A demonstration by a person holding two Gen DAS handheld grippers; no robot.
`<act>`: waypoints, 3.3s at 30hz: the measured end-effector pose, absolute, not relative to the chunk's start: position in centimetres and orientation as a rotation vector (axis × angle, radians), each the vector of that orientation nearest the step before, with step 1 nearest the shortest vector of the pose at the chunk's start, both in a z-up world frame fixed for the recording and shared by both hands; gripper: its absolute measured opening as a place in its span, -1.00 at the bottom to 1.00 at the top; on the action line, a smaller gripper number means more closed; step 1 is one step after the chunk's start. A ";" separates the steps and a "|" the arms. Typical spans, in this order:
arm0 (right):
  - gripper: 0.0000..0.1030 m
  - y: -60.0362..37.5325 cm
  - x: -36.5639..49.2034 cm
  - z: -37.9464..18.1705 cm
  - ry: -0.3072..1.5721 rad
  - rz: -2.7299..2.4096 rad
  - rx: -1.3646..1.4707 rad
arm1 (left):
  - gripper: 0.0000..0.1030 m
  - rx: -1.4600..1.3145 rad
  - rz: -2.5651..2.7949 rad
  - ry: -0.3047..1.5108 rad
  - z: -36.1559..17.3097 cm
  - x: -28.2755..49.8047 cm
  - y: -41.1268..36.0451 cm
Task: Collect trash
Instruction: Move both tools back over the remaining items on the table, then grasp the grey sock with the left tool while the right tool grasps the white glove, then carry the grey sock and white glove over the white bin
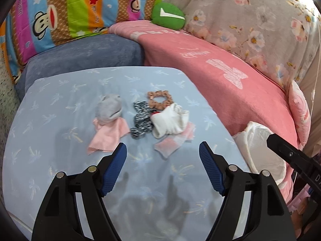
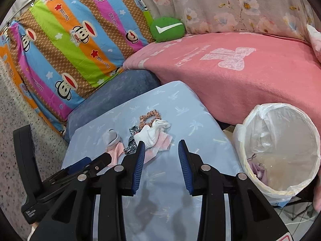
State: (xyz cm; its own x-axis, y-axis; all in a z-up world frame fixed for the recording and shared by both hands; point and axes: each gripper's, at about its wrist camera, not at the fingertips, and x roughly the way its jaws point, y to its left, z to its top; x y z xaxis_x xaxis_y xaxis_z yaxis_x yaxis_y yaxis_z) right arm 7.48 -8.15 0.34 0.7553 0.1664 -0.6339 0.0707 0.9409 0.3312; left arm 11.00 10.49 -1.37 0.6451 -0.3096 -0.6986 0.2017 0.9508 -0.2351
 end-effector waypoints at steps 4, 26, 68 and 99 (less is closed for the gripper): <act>-0.25 -6.7 8.8 -0.4 0.735 0.071 0.334 | 0.46 -0.164 -0.243 0.825 -1.9 11.7 12.6; -0.25 -2.9 20.3 -7.3 0.874 0.077 0.325 | 0.47 -0.188 -0.146 0.882 -5.6 21.2 16.4; -0.87 -7.2 10.6 2.8 0.642 0.081 0.387 | -0.54 -0.202 -0.321 0.727 3.1 14.3 11.1; -0.87 -21.9 0.4 3.7 0.526 -0.146 0.506 | -0.54 -0.016 -0.619 0.740 4.0 7.4 -5.6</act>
State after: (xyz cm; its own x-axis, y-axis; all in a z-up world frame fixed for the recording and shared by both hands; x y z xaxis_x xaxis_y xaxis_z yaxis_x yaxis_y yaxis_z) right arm 0.35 -21.89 3.72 0.8577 -0.0061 -0.5140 0.2604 0.8673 0.4242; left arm 7.38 -5.59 3.97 0.5698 -0.5325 -0.6259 0.5217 0.8229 -0.2251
